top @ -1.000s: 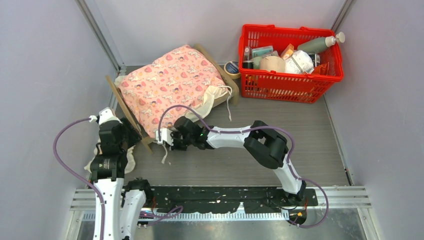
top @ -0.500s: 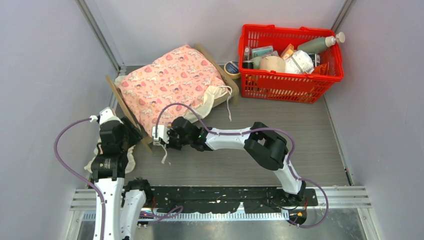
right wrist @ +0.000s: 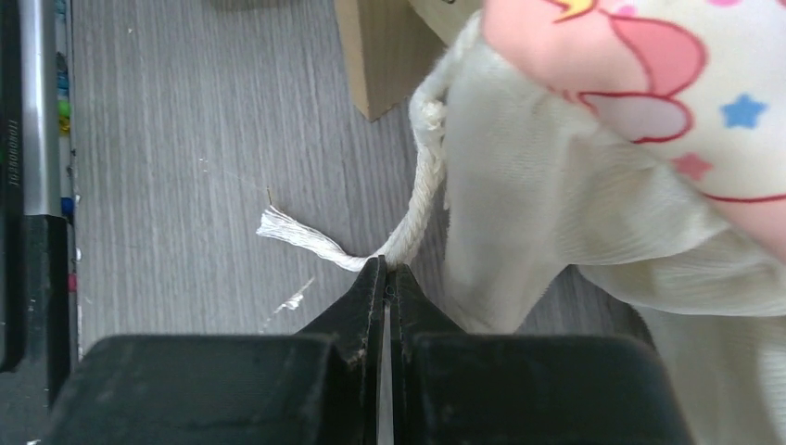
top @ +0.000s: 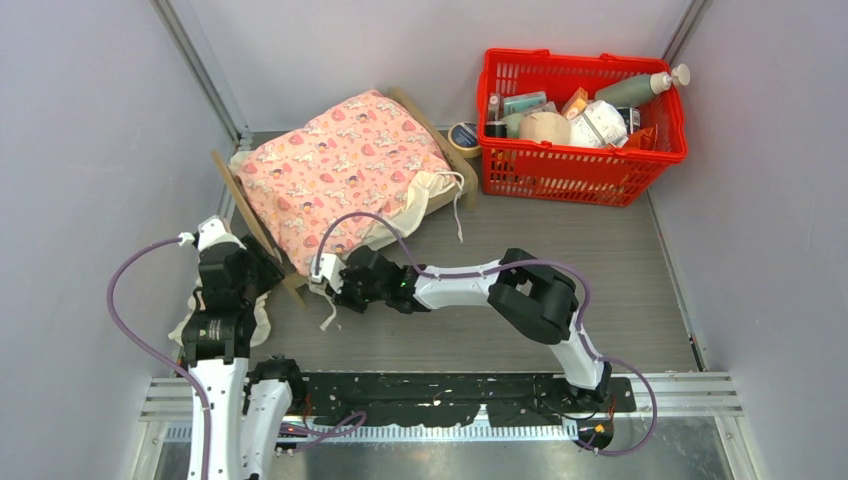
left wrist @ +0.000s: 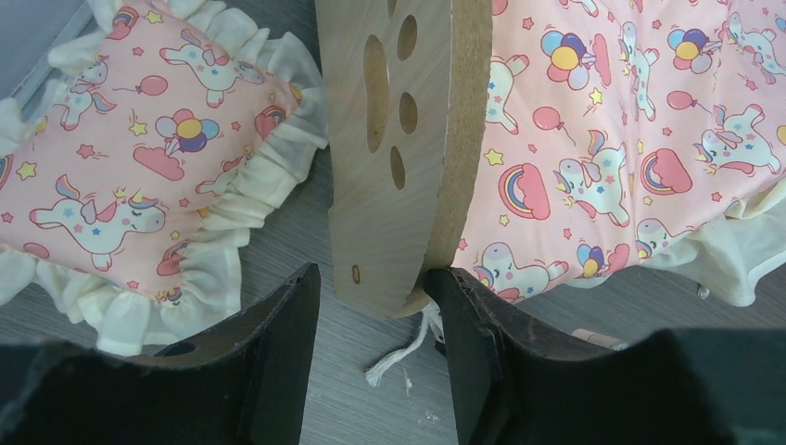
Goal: Set up the pet bed
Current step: Tie the ropes to the bed frame.
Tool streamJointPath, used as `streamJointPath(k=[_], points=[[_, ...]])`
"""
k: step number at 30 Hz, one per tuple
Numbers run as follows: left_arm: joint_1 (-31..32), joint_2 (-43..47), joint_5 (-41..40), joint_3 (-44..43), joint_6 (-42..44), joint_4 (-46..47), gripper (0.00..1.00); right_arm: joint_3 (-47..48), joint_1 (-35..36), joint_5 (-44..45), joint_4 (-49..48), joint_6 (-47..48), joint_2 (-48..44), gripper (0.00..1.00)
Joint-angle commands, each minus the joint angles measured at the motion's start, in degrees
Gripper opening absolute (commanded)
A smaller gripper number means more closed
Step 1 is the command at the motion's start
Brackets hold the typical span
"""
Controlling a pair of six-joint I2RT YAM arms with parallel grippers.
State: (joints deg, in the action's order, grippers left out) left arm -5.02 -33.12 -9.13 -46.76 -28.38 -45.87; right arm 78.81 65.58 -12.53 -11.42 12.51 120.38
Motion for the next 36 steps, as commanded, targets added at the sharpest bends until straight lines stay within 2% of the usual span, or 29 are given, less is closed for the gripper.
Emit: streamJointPath(k=[1, 6, 17, 33, 36], points=[[-0.75, 0.30, -2.20, 0.18, -0.07, 0.54, 0.53, 2.37, 0.75, 2.21, 0.04, -4.50, -1.96, 0.05], [-0.74, 0.52, -2.09, 0.09, -0.28, 0.60, 0.53, 3.99, 0.91, 3.10, 1.38, -6.70, -0.87, 0.05], [-0.72, 0.51, -2.12, -0.86, -0.12, 0.23, 0.53, 12.14, 1.04, 5.04, 10.79, -8.21, 3.73, 0.05], [-0.70, 0.62, -4.36, -0.99, -0.07, 0.72, 0.54, 13.62, 0.96, 4.10, 3.17, -6.61, 1.37, 0.05], [-0.79, 0.95, -7.43, -0.61, 0.02, 0.96, 0.55, 11.08, 0.99, 5.33, -3.18, -7.10, -0.97, 0.05]])
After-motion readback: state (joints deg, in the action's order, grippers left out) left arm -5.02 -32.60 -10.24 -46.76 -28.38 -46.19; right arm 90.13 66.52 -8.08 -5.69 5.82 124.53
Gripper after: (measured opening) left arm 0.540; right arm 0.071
